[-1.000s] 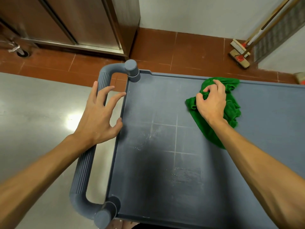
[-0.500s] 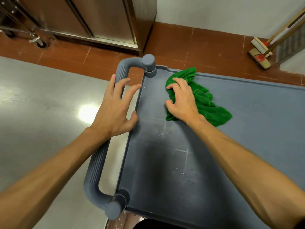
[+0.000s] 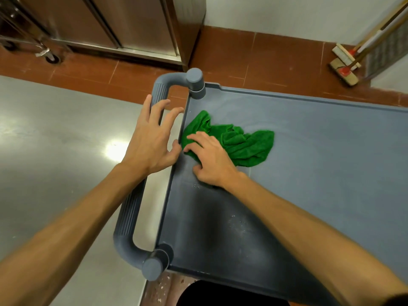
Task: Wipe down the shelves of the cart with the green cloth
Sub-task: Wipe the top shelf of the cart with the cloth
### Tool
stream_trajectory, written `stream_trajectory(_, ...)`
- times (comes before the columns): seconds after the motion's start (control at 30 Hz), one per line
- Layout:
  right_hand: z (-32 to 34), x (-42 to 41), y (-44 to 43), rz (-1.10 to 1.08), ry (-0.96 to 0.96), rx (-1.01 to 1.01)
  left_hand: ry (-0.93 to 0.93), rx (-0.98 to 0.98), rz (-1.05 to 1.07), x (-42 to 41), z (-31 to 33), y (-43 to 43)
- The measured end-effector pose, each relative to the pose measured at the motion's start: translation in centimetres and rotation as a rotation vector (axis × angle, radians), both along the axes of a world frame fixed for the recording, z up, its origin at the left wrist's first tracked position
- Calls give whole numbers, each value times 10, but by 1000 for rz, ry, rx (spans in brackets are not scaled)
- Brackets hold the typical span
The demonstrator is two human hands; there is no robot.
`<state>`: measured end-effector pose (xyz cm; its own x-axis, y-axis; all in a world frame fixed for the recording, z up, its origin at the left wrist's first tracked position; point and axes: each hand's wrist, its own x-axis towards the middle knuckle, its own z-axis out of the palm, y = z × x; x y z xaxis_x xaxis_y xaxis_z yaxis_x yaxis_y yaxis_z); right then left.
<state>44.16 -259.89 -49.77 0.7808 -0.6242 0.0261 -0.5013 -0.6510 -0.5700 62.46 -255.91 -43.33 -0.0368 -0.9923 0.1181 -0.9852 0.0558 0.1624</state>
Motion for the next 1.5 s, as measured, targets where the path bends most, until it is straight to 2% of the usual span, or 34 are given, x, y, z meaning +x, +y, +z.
stream_trajectory(0.43, -1, -48, 110, 156, -61, 129, -32, -47, -8, -4, 4, 3)
stream_trajectory(0.97, 8, -119, 194, 182, -66, 283, -69, 70, 112, -8, 1, 2)
stream_trajectory(1.17, 13, -122, 189, 151, -91, 355, -82, -78, 115, -20, 7, 16)
stream_trajectory(1.3, 18, -120, 191, 68, -180, 430, 90, -125, 52, -59, 3, 52)
stream_trajectory(1.4, 22, -122, 194, 0, -246, 494, 356, -1, 109, -92, 0, 86)
stream_trajectory(1.5, 28, -128, 195, -80, -304, 552, 532, 86, 177, -117, -3, 117)
